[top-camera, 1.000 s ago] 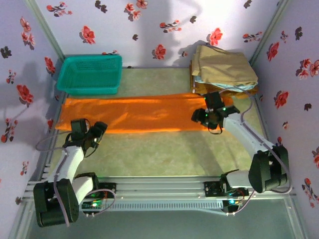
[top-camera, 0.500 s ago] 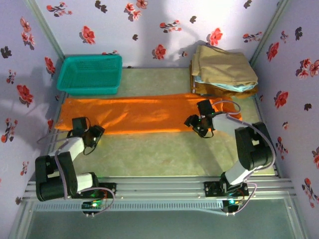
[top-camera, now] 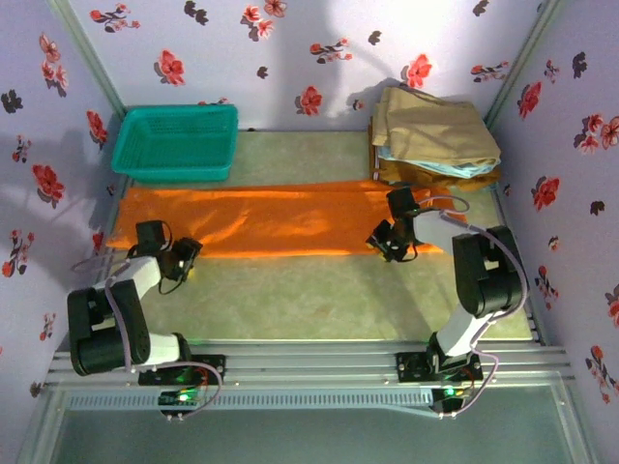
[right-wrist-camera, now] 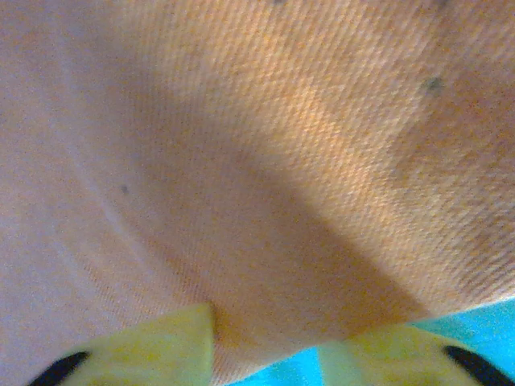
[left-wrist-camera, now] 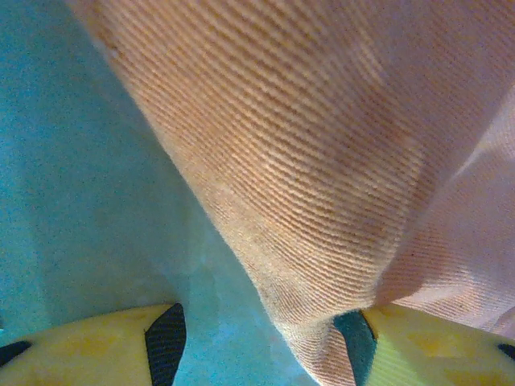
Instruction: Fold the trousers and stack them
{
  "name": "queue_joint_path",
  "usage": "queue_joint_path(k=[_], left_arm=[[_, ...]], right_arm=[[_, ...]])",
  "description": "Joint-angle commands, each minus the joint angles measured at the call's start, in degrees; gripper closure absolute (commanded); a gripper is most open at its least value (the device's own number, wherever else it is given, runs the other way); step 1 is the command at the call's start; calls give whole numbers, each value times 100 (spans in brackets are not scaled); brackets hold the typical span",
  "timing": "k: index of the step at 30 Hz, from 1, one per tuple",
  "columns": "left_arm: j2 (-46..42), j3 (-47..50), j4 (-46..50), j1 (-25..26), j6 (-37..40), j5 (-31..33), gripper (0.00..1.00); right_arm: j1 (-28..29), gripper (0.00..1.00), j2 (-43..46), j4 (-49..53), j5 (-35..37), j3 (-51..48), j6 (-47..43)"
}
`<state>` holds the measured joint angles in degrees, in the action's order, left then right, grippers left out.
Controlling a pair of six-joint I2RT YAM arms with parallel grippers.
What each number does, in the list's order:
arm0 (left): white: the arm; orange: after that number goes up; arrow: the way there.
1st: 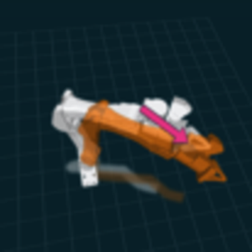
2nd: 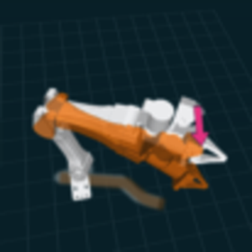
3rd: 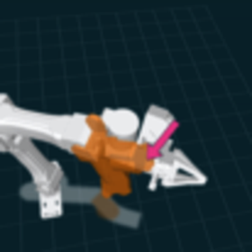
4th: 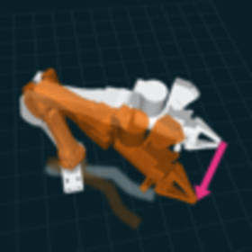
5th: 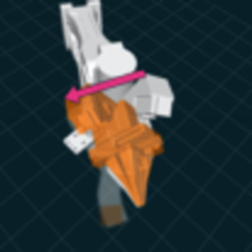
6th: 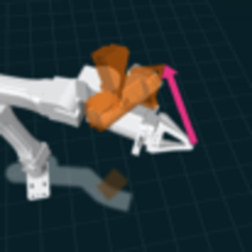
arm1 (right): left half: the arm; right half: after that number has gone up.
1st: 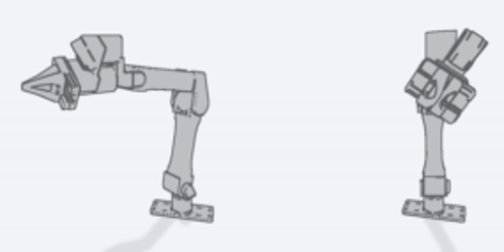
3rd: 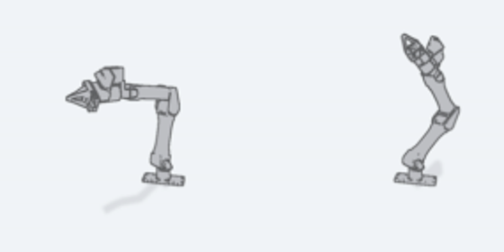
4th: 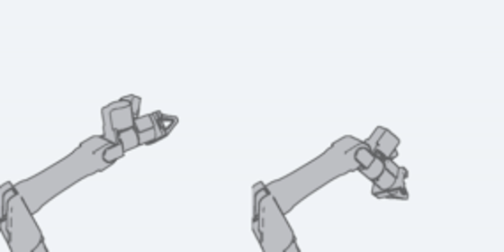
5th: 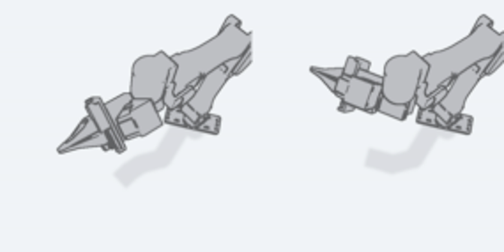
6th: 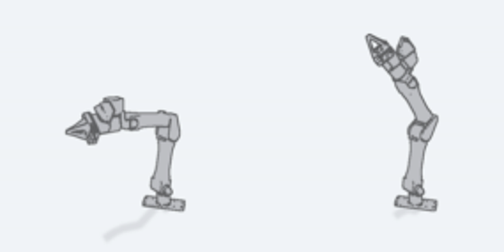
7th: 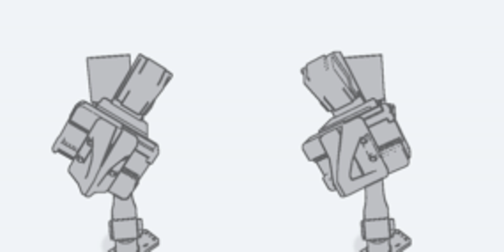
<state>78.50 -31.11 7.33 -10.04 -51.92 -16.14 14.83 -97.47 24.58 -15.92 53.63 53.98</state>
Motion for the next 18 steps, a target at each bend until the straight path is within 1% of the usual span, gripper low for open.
queue_joint_path(k=[1,4,6,9,11,14,15,18], left_arm=[[369,-312,-1438,-57,393,448,42],[453,-410,-1472,-68,440,405,52],[489,-493,-1460,-76,459,369,58],[526,-604,-1438,-77,490,307,72],[544,-642,-1436,-77,515,288,82],[550,-662,-1410,-102,587,291,97],[543,-650,-1417,-124,592,296,100],[451,-625,-1356,-169,620,295,100]], right_arm=[[-143,78,-151,-653,586,307,-283],[-159,84,-53,-424,769,498,-496],[-170,91,-31,-278,857,653,-626],[-171,98,-33,-183,906,803,-728],[-176,100,-43,-148,926,844,-761],[-174,100,-14,-155,971,824,-814],[-181,100,6,-162,994,801,-839],[-212,100,132,-170,1065,707,-918]])
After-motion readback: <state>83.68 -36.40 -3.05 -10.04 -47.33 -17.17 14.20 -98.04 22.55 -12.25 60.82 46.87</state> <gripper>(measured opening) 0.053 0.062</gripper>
